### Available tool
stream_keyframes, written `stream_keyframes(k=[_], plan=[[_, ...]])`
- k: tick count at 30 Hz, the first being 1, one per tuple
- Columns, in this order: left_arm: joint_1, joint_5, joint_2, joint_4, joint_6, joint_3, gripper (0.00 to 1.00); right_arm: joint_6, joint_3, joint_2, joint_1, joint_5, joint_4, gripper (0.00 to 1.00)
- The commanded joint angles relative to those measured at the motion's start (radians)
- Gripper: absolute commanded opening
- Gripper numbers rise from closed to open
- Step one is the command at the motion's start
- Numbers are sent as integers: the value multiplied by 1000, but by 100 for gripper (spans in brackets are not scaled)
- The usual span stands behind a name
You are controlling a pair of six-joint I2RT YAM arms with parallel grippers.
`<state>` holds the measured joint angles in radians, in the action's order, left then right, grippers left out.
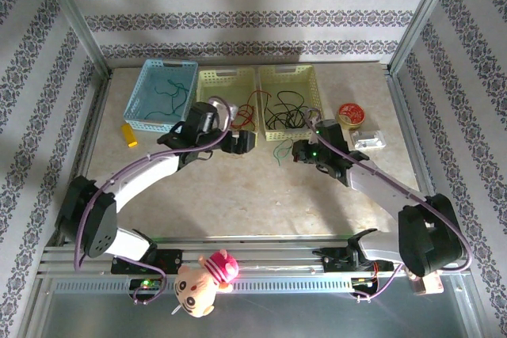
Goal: Untangle the cables
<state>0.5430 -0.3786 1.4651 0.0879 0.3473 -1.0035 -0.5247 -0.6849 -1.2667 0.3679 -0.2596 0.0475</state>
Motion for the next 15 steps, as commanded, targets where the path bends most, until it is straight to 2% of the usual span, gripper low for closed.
stream_keyframes(k=[1,5,9,15], plan=[[35,-104,44,-80,-33,-30,98,-18,-3,32,-3,-170,-78,0],[41,-137,92,-146,9,-40,90,-29,-24,41,0,-267,-101,0],[41,-167,116,-208,36,-36,83,-33,-37,49,0,-293,-103,0],[42,-226,138,-263,70,-34,61,-40,-39,55,2,-308,-106,0]])
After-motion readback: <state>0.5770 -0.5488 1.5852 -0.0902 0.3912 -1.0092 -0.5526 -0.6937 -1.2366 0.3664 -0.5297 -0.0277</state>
